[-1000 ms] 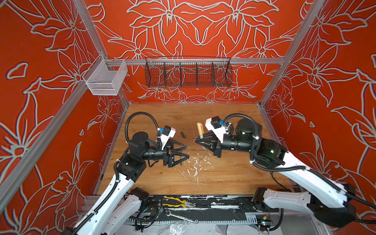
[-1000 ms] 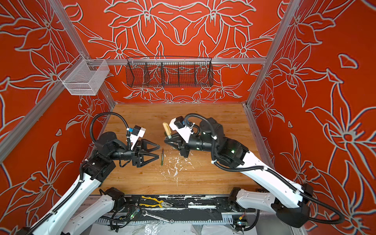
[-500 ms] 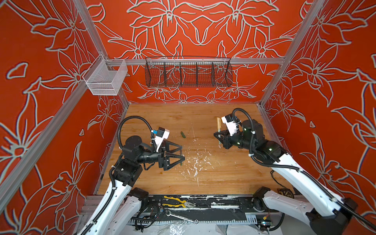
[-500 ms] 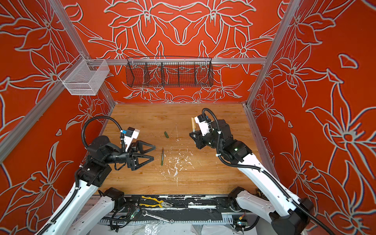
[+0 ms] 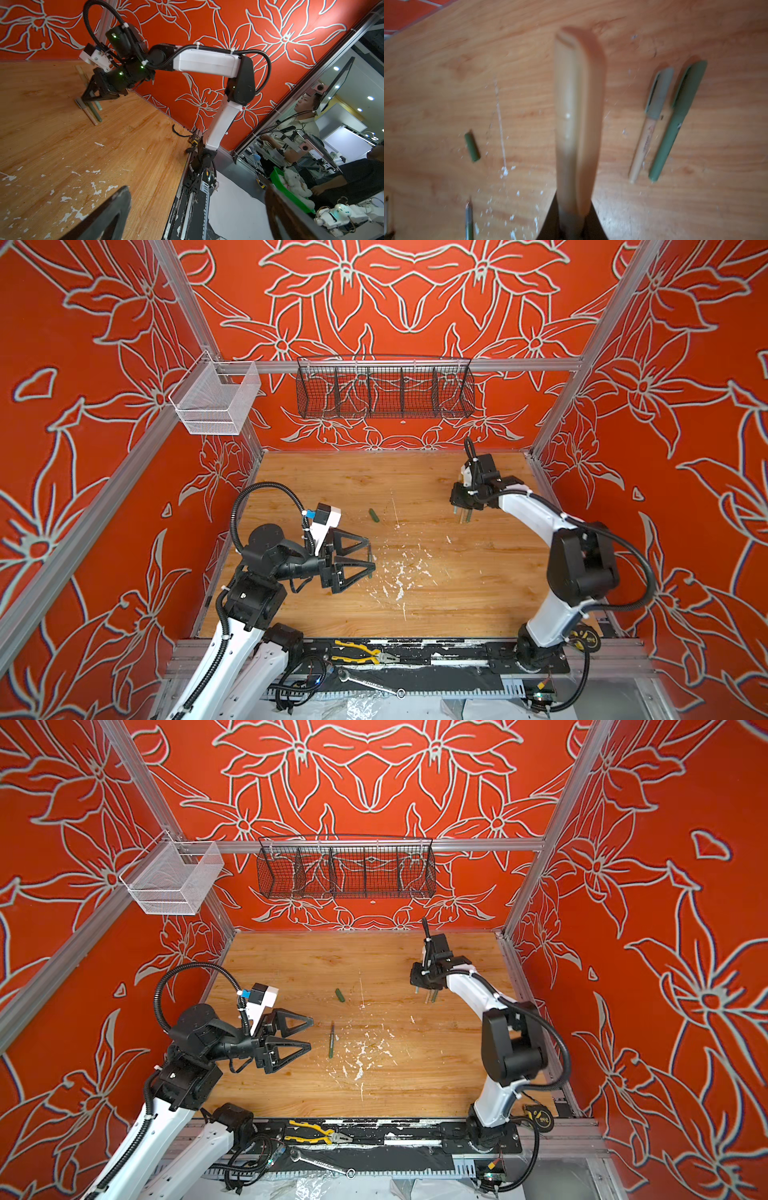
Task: Insert pens into pen caps
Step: Place a pen at the top-right of the table.
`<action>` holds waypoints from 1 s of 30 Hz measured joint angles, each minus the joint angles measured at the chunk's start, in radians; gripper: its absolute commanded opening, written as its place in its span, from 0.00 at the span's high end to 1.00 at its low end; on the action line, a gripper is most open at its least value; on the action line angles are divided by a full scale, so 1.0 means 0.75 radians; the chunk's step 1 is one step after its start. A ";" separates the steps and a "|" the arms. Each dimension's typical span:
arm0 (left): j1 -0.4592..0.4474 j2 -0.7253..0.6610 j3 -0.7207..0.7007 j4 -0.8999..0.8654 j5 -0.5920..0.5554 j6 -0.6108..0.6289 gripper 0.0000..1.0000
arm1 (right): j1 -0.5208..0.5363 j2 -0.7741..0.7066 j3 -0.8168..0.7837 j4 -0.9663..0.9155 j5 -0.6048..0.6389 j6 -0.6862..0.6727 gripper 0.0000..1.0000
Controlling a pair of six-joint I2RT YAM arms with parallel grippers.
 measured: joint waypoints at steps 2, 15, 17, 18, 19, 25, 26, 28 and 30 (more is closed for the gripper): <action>0.000 -0.001 0.000 -0.001 -0.001 0.003 0.03 | -0.002 0.135 0.153 -0.055 0.029 0.017 1.00; 0.000 -0.003 0.000 -0.003 -0.003 0.009 0.03 | -0.002 0.329 0.226 -0.190 0.206 0.136 0.96; 0.000 -0.002 0.000 -0.004 -0.003 0.009 0.03 | -0.002 0.335 0.223 -0.190 0.215 0.140 0.91; 0.000 -0.002 0.000 -0.004 -0.003 0.009 0.03 | -0.002 0.341 0.223 -0.190 0.220 0.142 0.89; 0.000 -0.002 0.000 -0.004 -0.003 0.009 0.03 | -0.002 0.348 0.223 -0.190 0.223 0.144 0.87; 0.000 -0.002 0.000 -0.004 -0.003 0.009 0.03 | -0.002 0.367 0.216 -0.189 0.234 0.160 0.73; 0.000 -0.002 0.000 -0.004 -0.003 0.009 0.03 | -0.002 0.367 0.216 -0.188 0.235 0.160 0.69; 0.000 -0.001 0.000 -0.004 -0.003 0.010 0.03 | -0.002 0.367 0.216 -0.189 0.240 0.162 0.64; 0.000 -0.001 0.000 -0.005 -0.004 0.011 0.03 | -0.002 0.367 0.216 -0.189 0.245 0.163 0.60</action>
